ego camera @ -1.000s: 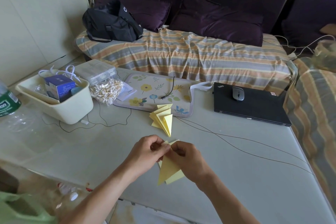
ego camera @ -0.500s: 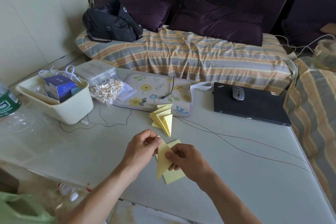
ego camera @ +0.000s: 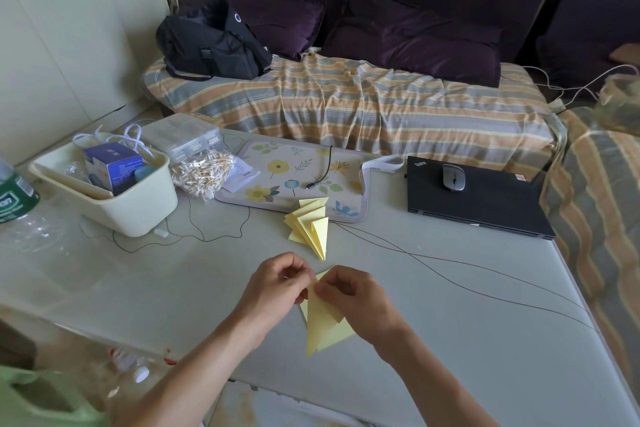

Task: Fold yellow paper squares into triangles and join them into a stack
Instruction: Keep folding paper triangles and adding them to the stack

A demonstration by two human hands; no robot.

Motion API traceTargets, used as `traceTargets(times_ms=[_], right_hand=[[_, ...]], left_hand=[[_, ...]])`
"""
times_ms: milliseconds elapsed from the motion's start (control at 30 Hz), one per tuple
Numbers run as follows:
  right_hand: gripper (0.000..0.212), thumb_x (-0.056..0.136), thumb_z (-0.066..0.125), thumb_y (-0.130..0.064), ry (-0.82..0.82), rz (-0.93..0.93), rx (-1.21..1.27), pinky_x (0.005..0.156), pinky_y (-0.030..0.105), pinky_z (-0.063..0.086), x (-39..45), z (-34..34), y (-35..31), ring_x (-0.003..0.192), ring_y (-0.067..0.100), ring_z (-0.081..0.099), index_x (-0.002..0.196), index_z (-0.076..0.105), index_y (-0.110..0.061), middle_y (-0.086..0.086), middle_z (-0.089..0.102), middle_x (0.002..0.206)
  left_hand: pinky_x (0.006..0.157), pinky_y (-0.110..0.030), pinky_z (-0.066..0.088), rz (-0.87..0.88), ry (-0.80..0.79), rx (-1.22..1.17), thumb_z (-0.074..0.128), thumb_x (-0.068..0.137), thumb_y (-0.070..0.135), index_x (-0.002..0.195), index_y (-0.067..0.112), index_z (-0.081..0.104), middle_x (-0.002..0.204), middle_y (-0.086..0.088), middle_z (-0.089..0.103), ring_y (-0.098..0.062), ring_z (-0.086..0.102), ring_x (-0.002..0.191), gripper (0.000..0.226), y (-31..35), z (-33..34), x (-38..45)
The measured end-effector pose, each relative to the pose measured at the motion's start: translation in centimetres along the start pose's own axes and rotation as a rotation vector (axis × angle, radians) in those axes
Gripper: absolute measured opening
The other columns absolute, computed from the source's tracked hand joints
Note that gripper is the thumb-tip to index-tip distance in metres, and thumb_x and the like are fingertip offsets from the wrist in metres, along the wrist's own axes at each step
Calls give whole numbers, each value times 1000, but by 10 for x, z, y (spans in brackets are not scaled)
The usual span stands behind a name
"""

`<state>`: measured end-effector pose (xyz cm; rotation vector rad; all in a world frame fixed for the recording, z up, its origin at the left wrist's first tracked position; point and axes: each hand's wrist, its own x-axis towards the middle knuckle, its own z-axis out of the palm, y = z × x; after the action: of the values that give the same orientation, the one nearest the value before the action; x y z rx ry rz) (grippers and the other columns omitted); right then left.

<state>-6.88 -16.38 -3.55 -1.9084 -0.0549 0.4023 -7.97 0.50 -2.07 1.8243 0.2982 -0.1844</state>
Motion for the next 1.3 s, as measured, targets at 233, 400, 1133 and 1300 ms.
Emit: traceTargets(times_ms=[233, 400, 1133, 1300], right_hand=[[16, 94, 66, -31, 10, -20, 17, 57, 16, 40, -3, 2, -5, 64, 6, 54, 82, 70, -20, 5, 70, 84], [18, 94, 66, -28, 51, 18, -8, 57, 15, 38, -1, 1, -4, 61, 5, 52, 76, 68, -24, -8, 65, 71], [13, 92, 70, -31, 63, 31, 18, 56, 12, 43, -1, 1, -7, 62, 0, 59, 84, 73, -21, -4, 74, 80], [12, 92, 70, -29, 84, 4, 29, 60, 17, 42, 0, 1, -4, 64, 2, 57, 82, 72, -22, -4, 72, 78]], left_hand=[[81, -33, 60, 13, -27, 34, 68, 93, 17, 78, 20, 73, 77, 1, 70, -11, 67, 72, 16, 1, -1, 0], [79, -31, 60, -26, 46, -22, 66, 96, 16, 87, 13, 73, 78, -6, 75, -16, 69, 73, 13, -2, 1, 3], [75, -30, 61, 24, 26, 44, 67, 97, 17, 91, 14, 71, 76, -4, 72, -9, 65, 64, 7, -5, 1, 4], [68, -29, 58, 76, 97, 114, 79, 87, 20, 89, 17, 62, 78, -1, 73, -13, 71, 66, 18, -3, 0, 3]])
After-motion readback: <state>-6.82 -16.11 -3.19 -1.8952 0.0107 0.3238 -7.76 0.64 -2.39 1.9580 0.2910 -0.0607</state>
